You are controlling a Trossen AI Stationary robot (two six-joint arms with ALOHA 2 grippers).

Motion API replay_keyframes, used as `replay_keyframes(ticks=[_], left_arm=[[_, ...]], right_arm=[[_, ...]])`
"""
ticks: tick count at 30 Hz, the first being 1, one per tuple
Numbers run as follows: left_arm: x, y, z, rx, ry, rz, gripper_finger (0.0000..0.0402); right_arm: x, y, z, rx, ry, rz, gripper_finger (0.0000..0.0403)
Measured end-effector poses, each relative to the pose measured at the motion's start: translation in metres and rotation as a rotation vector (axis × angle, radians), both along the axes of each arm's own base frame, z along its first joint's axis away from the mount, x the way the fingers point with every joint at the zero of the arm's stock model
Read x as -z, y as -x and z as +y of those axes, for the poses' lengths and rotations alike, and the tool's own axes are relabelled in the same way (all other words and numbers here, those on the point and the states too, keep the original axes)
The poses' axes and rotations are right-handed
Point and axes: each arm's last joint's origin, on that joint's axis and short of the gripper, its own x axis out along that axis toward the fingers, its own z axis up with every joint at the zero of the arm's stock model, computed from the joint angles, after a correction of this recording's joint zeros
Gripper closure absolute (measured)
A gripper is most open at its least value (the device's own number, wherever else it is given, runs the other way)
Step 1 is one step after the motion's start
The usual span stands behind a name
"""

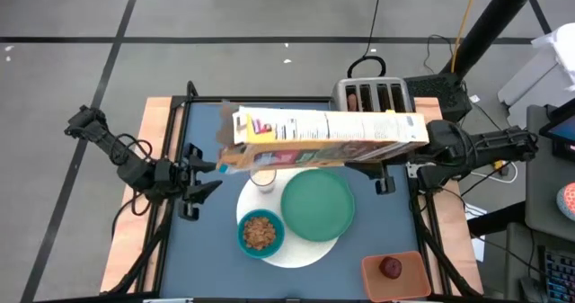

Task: Arrange a breakfast setting
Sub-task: Pour the cereal from the cereal box into the blue bowl

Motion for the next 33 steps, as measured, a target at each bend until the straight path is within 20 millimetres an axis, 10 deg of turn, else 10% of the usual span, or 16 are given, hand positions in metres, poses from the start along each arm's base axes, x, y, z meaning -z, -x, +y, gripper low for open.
replay_keyframes(ticks=[33], left_arm=[[0.014, -0.044, 0.033, -0.129, -0.022, -0.016, 0.0030]], right_arm=[[0.030, -0.084, 0.003, 0.097, 0.014, -0.153, 0.0204]])
